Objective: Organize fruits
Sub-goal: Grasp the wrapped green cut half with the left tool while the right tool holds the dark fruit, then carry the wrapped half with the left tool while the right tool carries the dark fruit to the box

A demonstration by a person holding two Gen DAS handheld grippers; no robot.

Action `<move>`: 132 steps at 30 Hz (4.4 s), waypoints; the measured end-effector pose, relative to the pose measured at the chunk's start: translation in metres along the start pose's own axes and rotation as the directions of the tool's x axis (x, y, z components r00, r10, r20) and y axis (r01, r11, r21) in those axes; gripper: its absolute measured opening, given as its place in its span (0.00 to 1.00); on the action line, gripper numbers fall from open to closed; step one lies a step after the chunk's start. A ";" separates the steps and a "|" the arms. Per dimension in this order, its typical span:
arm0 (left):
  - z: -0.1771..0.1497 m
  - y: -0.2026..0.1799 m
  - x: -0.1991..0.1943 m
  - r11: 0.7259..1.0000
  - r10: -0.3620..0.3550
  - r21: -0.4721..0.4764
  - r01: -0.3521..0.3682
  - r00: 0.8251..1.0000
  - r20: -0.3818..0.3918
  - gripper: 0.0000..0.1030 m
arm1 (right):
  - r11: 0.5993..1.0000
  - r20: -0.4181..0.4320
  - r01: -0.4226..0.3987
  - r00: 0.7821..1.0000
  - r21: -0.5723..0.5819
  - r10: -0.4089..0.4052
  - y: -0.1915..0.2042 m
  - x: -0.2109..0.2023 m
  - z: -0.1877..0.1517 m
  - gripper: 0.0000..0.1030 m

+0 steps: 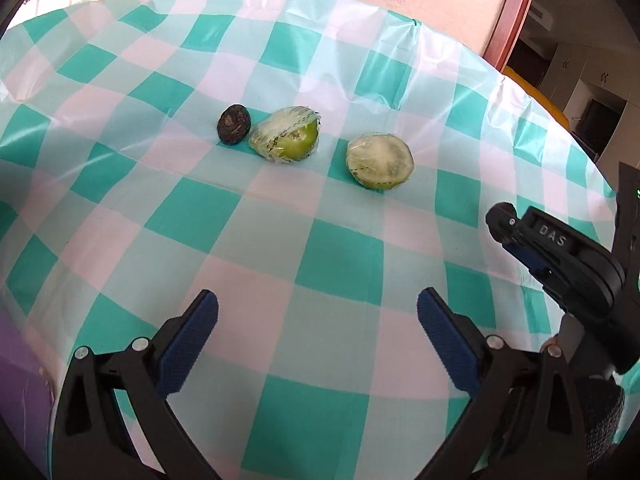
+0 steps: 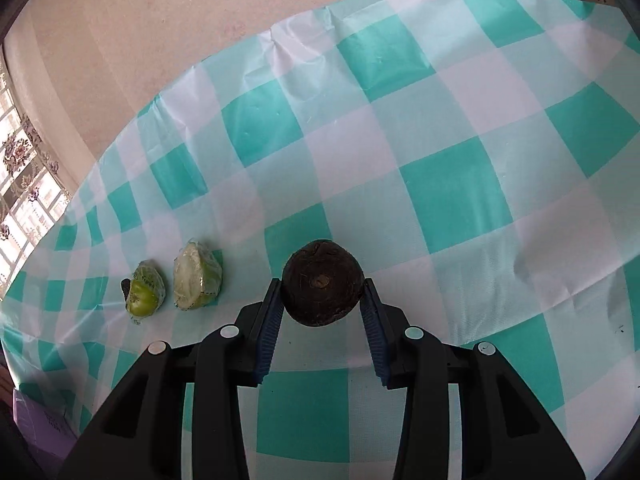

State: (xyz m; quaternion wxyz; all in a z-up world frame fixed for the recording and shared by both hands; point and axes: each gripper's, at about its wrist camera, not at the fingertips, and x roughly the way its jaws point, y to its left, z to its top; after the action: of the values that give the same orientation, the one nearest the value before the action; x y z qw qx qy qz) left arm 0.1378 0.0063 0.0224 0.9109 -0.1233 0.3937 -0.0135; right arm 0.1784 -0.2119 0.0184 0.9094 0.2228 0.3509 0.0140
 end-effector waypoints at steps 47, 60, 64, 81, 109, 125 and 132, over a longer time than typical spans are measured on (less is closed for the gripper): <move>-0.048 0.011 -0.043 0.996 -0.038 -0.080 0.043 0.997 0.060 0.59 | 0.991 -0.076 -0.125 0.990 -0.054 0.121 0.010 -0.033 -0.044 0.38; -0.103 0.039 -0.090 0.999 -0.034 -0.042 0.034 0.999 0.011 0.59 | 0.979 -0.144 -0.177 0.976 -0.104 0.161 0.029 -0.062 -0.089 0.38; -0.117 0.045 -0.105 0.999 -0.044 -0.031 0.045 0.999 0.010 0.59 | 0.976 -0.161 -0.185 0.973 -0.116 0.166 0.032 -0.071 -0.101 0.38; -0.154 0.060 -0.160 1.000 -0.025 0.009 0.024 0.992 0.125 0.59 | 0.924 -0.201 -0.291 0.949 -0.247 0.245 0.054 -0.115 -0.147 0.38; -0.155 0.160 -0.347 0.901 0.433 -0.180 -0.394 0.824 0.364 0.59 | 0.618 -0.170 -0.561 0.800 -0.551 0.575 0.220 -0.234 -0.202 0.38; -0.150 0.254 -0.322 0.857 0.496 -0.191 -0.480 0.867 0.048 0.59 | 0.406 -0.335 -0.397 0.917 -0.823 0.218 0.338 -0.207 -0.272 0.38; -0.147 0.264 -0.317 0.847 0.514 -0.166 -0.505 0.858 0.013 0.59 | 0.347 -0.365 -0.384 0.923 -0.856 0.121 0.352 -0.192 -0.295 0.38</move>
State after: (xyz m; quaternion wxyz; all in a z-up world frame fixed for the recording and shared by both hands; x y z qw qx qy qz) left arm -0.2060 0.2698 0.0899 0.8800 -0.0859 0.3861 0.2630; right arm -0.1107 0.1865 0.0926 0.8167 -0.2662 0.3512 0.3726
